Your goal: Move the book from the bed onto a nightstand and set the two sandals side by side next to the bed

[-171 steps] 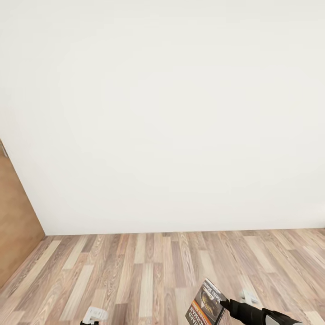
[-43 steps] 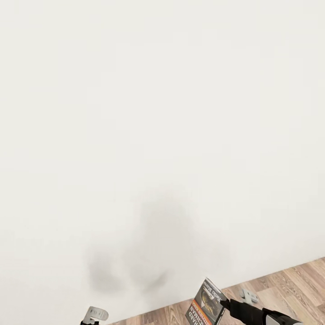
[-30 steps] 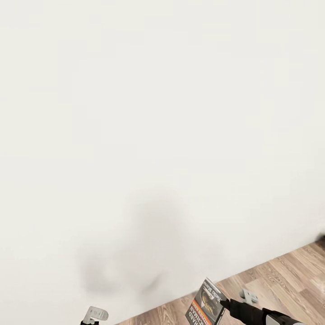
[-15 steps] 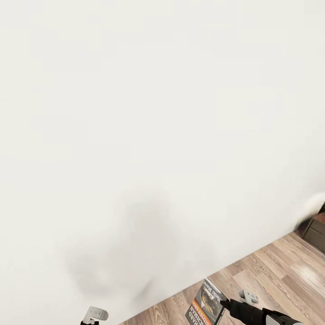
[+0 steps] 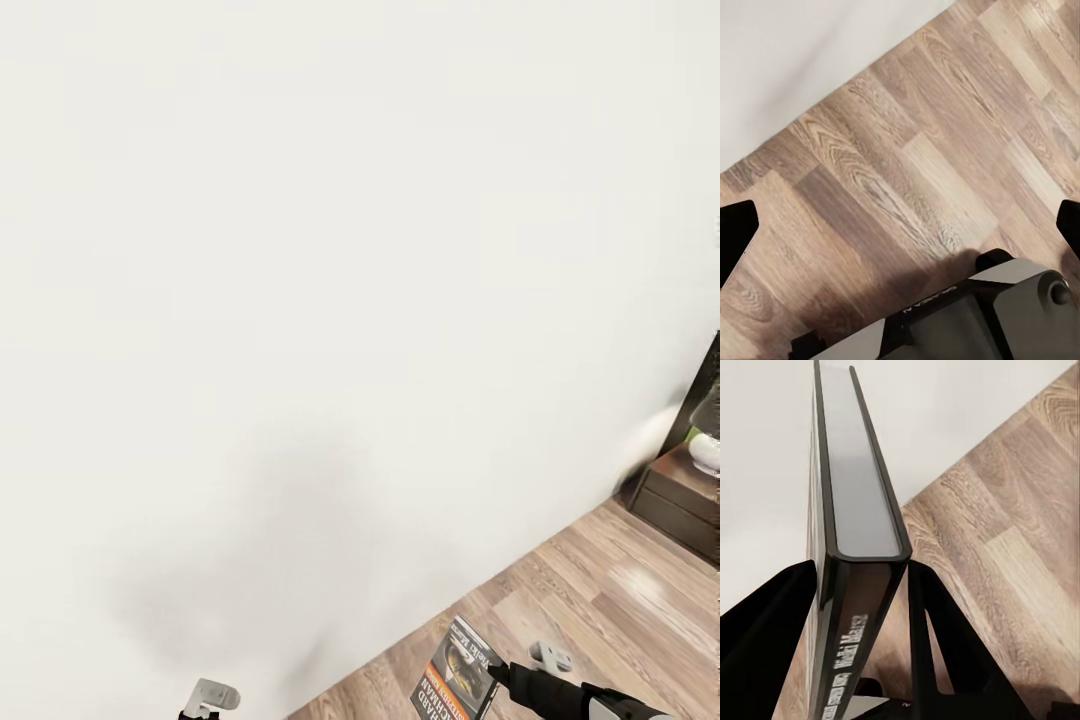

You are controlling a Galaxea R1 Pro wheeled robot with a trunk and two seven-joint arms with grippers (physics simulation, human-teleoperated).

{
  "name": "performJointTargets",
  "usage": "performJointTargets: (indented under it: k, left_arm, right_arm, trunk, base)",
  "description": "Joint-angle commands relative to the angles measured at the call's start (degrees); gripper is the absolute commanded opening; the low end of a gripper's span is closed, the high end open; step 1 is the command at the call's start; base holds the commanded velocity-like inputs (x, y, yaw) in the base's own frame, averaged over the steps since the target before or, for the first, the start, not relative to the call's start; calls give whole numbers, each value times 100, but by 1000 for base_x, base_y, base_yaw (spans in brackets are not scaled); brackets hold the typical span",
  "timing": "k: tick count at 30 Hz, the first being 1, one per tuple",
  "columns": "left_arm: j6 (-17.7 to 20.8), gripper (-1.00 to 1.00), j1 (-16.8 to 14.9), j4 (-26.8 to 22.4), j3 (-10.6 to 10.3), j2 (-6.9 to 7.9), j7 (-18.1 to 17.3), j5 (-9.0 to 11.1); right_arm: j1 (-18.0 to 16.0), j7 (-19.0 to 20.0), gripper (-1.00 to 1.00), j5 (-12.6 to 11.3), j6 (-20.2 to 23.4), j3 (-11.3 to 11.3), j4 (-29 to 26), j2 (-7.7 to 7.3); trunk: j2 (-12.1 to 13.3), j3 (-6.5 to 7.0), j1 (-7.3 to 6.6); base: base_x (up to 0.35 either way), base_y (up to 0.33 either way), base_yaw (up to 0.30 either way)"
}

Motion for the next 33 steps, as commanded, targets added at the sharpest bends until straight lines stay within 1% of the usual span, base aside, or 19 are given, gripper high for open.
performJointTargets:
  k: [1,7,33]
  left_arm:
    - [-18,100,-2,-2,49,-1,-24,-59]
    - [-18,100,0,-2,49,-1,-24,-59]
    - [-18,100,2,33,49,-36,-24,-59]
  right_arm:
    - [-7,27,-100,-63,26,38,13,1]
    - [-7,27,-100,-63,25,38,13,1]
    - [-7,27,-100,-62,29,38,13,1]
  trunk:
    - [-5,-3,5]
    - [-5,-3,5]
    - [-5,-3,5]
  base:
    - [218,0,-202]
    - [72,0,-202]
    - [1,0,-202]
